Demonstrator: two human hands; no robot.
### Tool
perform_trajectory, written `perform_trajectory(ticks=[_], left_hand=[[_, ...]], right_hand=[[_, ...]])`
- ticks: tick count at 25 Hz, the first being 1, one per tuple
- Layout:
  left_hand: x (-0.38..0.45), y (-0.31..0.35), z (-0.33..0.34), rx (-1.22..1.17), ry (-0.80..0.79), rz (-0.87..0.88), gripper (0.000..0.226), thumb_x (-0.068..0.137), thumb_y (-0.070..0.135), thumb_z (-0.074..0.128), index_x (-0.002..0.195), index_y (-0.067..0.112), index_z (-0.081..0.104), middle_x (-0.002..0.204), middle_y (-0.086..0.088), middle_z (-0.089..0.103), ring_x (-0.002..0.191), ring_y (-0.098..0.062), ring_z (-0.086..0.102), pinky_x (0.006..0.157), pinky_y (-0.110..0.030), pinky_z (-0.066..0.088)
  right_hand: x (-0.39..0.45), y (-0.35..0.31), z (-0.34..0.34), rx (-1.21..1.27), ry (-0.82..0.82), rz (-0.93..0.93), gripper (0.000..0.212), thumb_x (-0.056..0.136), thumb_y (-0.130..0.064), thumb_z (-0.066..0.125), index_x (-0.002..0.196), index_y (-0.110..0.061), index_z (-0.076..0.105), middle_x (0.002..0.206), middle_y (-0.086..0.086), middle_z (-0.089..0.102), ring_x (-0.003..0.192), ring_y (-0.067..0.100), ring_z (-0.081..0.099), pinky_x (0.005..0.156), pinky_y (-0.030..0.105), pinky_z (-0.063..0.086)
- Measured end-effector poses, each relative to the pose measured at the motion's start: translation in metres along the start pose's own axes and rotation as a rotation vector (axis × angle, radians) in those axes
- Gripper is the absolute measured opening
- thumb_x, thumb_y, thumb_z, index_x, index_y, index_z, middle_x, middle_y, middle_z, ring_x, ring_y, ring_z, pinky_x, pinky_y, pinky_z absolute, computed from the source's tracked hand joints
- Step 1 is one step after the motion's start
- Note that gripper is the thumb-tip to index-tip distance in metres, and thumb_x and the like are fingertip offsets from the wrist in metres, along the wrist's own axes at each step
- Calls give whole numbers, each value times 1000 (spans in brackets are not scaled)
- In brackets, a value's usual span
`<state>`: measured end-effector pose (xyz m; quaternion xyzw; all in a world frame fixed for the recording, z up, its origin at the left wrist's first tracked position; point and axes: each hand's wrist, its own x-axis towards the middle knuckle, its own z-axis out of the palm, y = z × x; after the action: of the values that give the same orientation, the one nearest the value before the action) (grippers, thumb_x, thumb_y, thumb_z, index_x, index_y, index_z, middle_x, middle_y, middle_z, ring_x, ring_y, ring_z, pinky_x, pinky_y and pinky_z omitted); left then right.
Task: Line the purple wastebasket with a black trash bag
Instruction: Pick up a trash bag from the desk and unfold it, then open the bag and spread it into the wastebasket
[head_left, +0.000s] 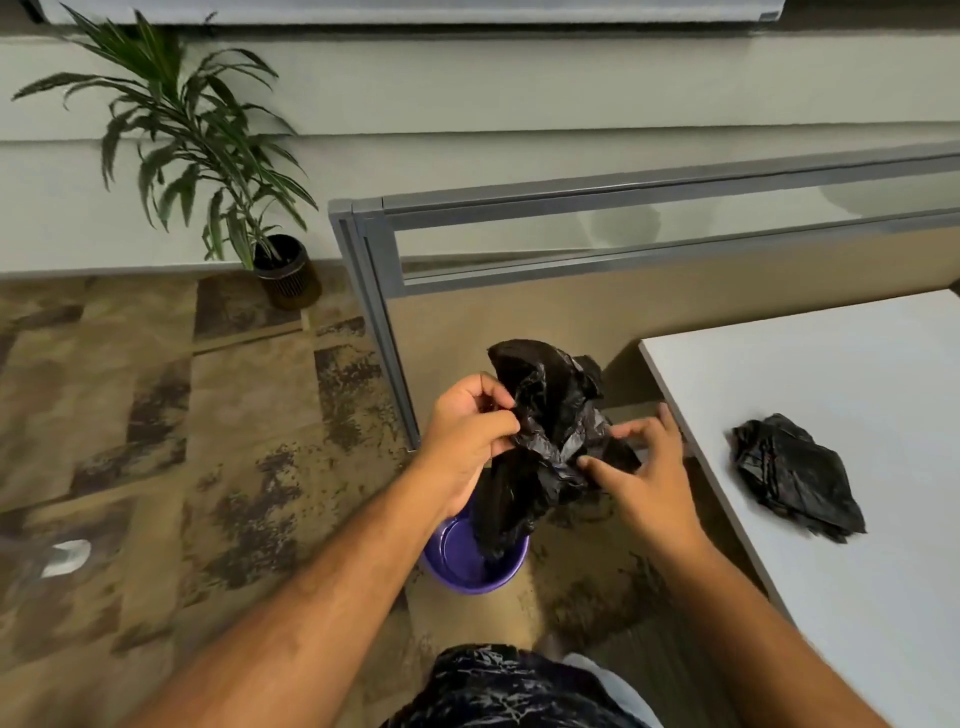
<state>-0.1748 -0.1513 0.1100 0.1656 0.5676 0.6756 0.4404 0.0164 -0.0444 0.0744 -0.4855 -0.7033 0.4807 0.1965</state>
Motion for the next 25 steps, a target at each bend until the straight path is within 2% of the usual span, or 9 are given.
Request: perform_trajectory(ticks=[2, 4, 7, 10, 14, 17, 21, 23, 25], left_hand=[[6, -2, -1, 53, 12, 3, 39, 72, -23, 51, 75, 15, 60, 90, -18, 56, 87, -32, 55, 68, -43, 46], [14, -4, -9, 121, 51, 15, 45, 70, -26, 46, 76, 16, 62, 92, -18, 58, 89, -31, 54, 64, -38, 40], [29, -10, -35, 385, 206, 10, 60, 72, -31, 42, 80, 21, 72, 97, -4, 75, 93, -19, 69, 66, -24, 55], [45, -28, -58, 581, 480, -116, 53, 76, -23, 39, 81, 17, 72, 101, -5, 74, 98, -20, 65, 77, -31, 52], [53, -50, -68, 267, 682, -230, 28, 78, -12, 59, 73, 9, 76, 81, -9, 74, 82, -24, 66, 76, -37, 53], [51, -53, -85, -3, 624, -200, 6, 83, 5, 80, 84, 9, 77, 86, -10, 79, 80, -20, 74, 79, -36, 63], [65, -58, -131, -320, 510, -177, 16, 95, 1, 68, 104, 14, 67, 97, -8, 79, 92, -19, 75, 88, -37, 60], [91, -55, -164, -226, 425, -330, 22, 99, -3, 59, 114, 11, 66, 106, -12, 78, 97, -24, 75, 90, -41, 60], [112, -58, -186, 11, 306, -525, 25, 99, -5, 53, 118, 6, 66, 116, -20, 76, 97, -29, 76, 79, -41, 63]], right_hand=[[29, 6, 14, 186, -168, 131, 29, 87, -5, 83, 96, -14, 56, 130, 15, 63, 110, 10, 68, 89, 30, 57], [49, 20, 30, 367, -359, 329, 30, 88, 14, 72, 86, -10, 55, 86, 17, 63, 63, 14, 69, 55, 24, 55], [59, 48, 48, 460, -427, 439, 31, 83, 26, 68, 88, -5, 68, 85, 18, 68, 65, 24, 69, 57, 31, 60], [68, 63, 51, 576, -283, 430, 45, 81, 29, 64, 106, -5, 79, 99, 17, 80, 80, 28, 78, 71, 38, 68], [88, 78, 39, 536, -314, 426, 43, 79, 21, 74, 110, -7, 82, 104, 13, 83, 92, 31, 80, 81, 41, 67], [93, 87, 38, 508, -389, 477, 25, 76, 2, 88, 99, -5, 84, 94, 14, 84, 81, 27, 82, 68, 32, 64], [87, 107, 57, 338, -154, 468, 29, 83, 23, 66, 89, -4, 76, 86, 18, 74, 75, 27, 70, 67, 37, 59], [84, 114, 75, 213, -103, 462, 42, 81, 29, 48, 85, -3, 75, 83, 20, 72, 71, 27, 68, 60, 35, 56], [82, 115, 94, 243, -93, 538, 50, 79, 30, 35, 87, 1, 75, 81, 22, 72, 66, 32, 69, 56, 37, 58]])
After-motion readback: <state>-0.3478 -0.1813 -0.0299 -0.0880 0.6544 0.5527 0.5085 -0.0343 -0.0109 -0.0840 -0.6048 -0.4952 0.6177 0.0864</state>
